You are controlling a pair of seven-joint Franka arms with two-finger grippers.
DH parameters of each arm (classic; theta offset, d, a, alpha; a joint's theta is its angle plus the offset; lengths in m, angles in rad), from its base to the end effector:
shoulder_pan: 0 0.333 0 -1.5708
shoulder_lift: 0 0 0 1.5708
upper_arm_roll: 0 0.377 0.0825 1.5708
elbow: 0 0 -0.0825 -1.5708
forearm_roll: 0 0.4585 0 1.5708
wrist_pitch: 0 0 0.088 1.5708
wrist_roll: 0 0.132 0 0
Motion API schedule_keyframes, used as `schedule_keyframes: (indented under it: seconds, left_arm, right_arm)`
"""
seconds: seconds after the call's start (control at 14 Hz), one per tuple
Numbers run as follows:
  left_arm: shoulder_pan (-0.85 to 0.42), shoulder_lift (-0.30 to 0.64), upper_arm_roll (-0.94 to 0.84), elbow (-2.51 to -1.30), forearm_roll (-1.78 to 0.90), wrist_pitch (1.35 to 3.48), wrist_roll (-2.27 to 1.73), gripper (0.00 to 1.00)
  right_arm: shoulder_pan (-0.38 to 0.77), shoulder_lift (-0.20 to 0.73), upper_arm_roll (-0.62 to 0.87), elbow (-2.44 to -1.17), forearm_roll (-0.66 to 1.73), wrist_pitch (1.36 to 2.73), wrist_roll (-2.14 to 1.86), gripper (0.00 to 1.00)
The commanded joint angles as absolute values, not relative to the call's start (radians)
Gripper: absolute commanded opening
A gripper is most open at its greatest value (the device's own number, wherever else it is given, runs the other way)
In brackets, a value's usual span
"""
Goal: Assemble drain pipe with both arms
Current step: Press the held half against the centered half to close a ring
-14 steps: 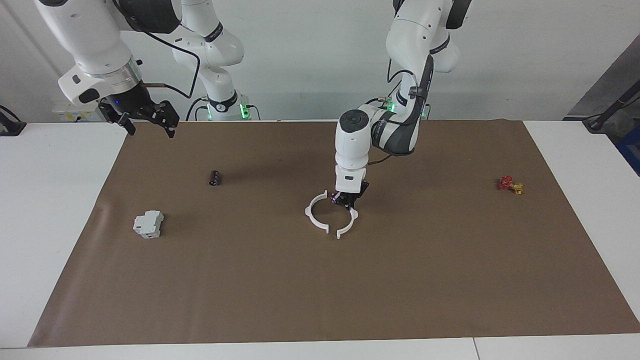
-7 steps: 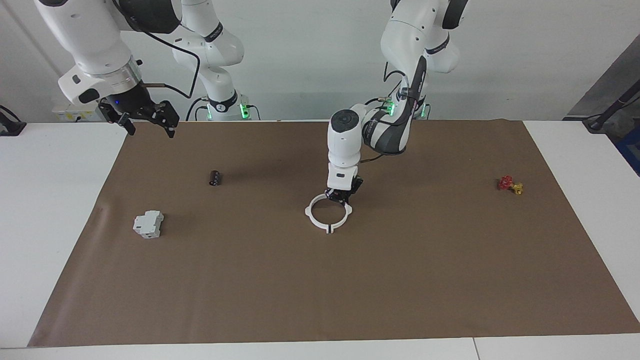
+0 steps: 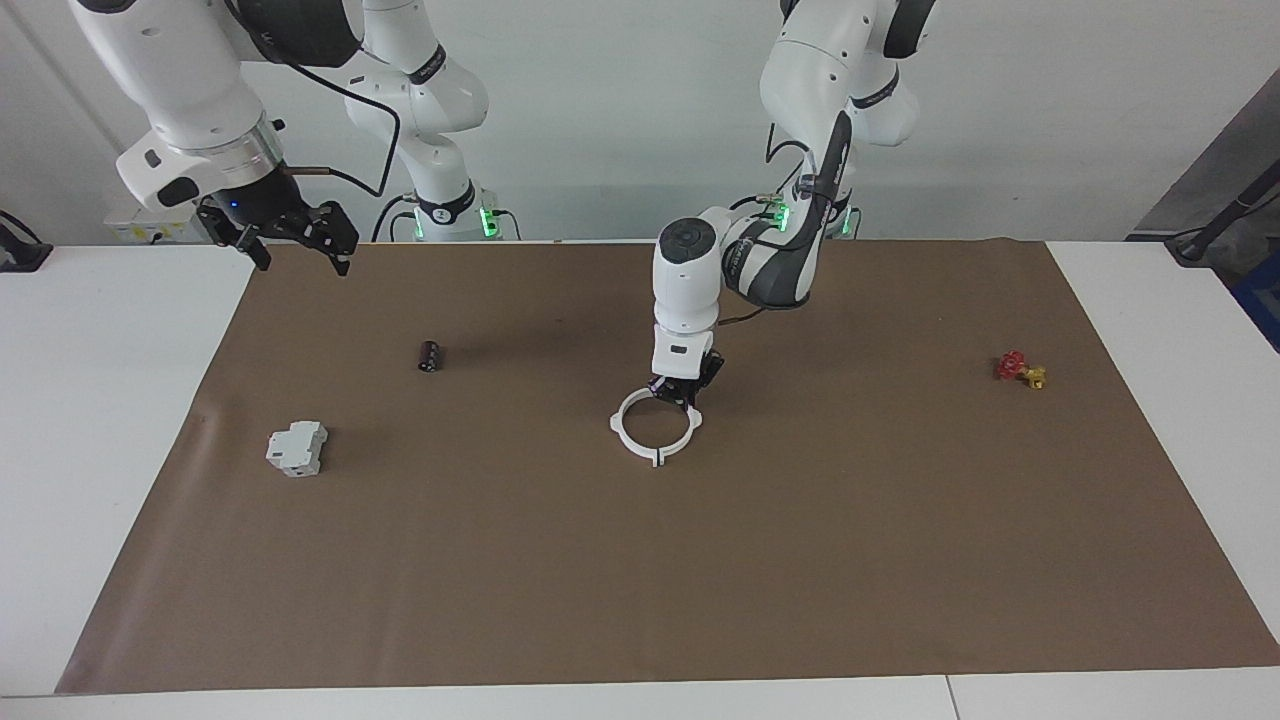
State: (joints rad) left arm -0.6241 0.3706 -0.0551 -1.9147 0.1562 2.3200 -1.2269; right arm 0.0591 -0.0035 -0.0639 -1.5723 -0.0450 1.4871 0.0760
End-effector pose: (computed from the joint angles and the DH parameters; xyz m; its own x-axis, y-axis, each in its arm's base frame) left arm 0.5545 -0.4381 0.2881 0.8969 0.4301 0.1026 0.4328 -0.9015 -0.0038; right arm 0.6164 -0.0093 0.6551 0.9934 -0.0844 -0.0779 -0.0805 -0.9955 0.0508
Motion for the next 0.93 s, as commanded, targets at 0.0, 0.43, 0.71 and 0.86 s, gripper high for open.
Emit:
schedule_keyframes:
  seconds: [0.0, 0.43, 0.71, 0.86]
  left_arm:
    - [-0.643, 0.354, -0.043, -1.931, 0.173, 2.327, -1.236, 0.0]
    - [-0.65, 0.354, -0.043, -1.933, 0.173, 2.344, -1.241, 0.0]
    - [-0.649, 0.356, -0.041, -1.931, 0.173, 2.345, -1.241, 0.0]
    - [-0.649, 0.356, -0.041, -1.933, 0.173, 2.348, -1.239, 0.0]
  right_arm:
    - [0.048, -0.006, -0.06, -1.578, -0.029, 1.493, 0.081, 1.0]
    - [0.048, -0.006, -0.06, -1.578, -0.029, 1.493, 0.081, 1.0]
    - [0.048, -0.006, -0.06, -1.578, -0.029, 1.493, 0.081, 1.0]
    - [0.048, -0.006, -0.06, -1.578, -0.029, 1.493, 0.081, 1.0]
